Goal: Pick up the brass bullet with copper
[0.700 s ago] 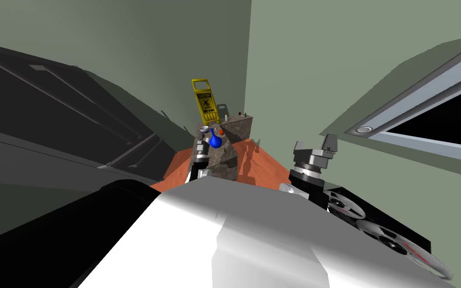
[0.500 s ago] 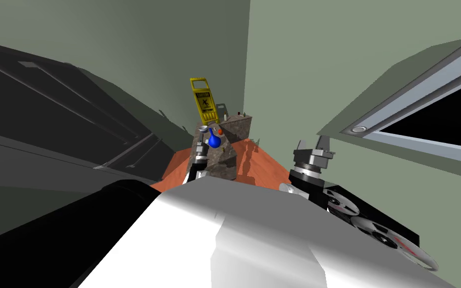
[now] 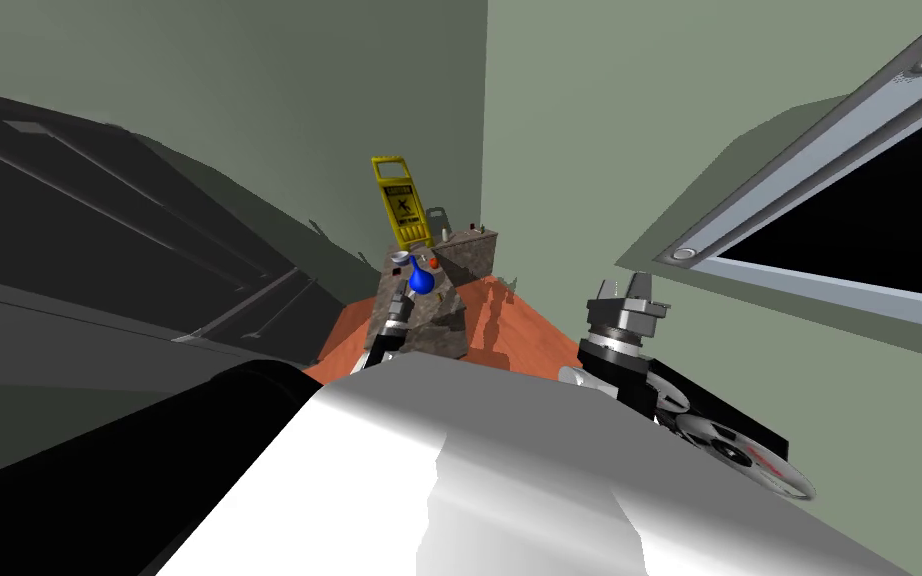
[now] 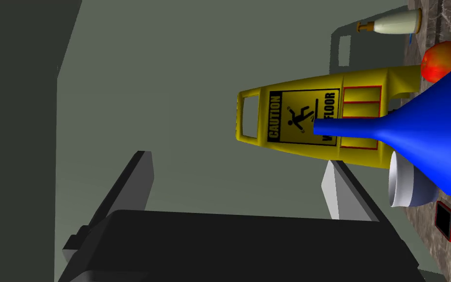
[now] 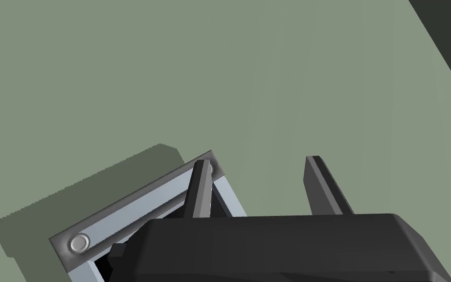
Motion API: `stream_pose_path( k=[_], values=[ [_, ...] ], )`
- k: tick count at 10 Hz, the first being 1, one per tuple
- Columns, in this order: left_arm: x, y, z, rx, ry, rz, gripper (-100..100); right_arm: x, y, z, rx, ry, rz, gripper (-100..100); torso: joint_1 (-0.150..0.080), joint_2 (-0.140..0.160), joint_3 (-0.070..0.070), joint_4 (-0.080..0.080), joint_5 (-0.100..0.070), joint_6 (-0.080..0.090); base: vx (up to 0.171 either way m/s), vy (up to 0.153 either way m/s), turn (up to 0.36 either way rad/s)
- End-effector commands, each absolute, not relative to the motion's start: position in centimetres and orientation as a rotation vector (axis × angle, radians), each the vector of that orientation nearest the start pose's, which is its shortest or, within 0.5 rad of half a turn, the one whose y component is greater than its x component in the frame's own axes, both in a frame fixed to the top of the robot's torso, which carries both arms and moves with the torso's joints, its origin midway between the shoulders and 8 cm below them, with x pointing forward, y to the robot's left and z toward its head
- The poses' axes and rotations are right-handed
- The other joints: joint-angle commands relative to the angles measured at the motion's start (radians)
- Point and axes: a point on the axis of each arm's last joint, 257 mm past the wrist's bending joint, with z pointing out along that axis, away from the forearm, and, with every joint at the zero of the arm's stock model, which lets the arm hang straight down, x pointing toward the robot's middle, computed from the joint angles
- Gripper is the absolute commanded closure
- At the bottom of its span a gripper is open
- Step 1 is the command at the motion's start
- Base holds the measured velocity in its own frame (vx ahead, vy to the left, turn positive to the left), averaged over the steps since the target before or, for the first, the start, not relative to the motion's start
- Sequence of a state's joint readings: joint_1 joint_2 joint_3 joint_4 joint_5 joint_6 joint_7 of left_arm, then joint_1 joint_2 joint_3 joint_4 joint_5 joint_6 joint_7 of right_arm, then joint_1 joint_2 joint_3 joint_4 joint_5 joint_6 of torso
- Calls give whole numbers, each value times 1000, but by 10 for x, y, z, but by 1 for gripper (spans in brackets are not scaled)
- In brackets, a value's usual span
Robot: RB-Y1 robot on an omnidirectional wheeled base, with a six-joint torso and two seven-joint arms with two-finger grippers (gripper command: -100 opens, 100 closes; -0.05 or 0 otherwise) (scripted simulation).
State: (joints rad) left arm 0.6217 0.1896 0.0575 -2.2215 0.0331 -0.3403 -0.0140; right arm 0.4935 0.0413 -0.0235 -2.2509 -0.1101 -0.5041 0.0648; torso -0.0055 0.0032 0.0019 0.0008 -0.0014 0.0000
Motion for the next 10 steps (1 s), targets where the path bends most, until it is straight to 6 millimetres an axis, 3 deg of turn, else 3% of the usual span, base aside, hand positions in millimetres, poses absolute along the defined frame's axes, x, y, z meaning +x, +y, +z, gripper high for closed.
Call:
stream_pose_path(
  k=[1, 3, 5, 8, 9, 10],
  values=[
    [352, 321, -89, -805, 1032, -1095, -100, 344, -305, 14, 745, 535, 1282, 0, 0, 0, 0, 0, 0, 0, -35, -67, -81],
    [345, 329, -104, -824, 1087, -1077, -100, 344, -305, 14, 745, 535, 1282, 0, -1, -1, 0, 0, 0, 0, -21, -88, -68],
    [330, 347, -134, -880, 1182, -1040, -100, 344, -305, 14, 745, 535, 1282, 0, 1, -1, 0, 0, 0, 0, -32, -84, -116],
    [320, 356, -151, -894, 1262, -1015, -100, 344, -305, 14, 745, 535, 1282, 0, 1, -1, 0, 0, 0, 0, -20, -66, -59],
    [309, 366, -167, -932, 1312, -992, -100, 344, -305, 14, 745, 535, 1282, 0, 2, -2, -1, 0, 1, 0, -1, -68, -134],
    [310, 366, -167, -923, 1323, -991, -100, 344, -305, 14, 745, 535, 1282, 0, 2, -2, -1, 0, 0, 0, 0, -53, -51]
  ],
)
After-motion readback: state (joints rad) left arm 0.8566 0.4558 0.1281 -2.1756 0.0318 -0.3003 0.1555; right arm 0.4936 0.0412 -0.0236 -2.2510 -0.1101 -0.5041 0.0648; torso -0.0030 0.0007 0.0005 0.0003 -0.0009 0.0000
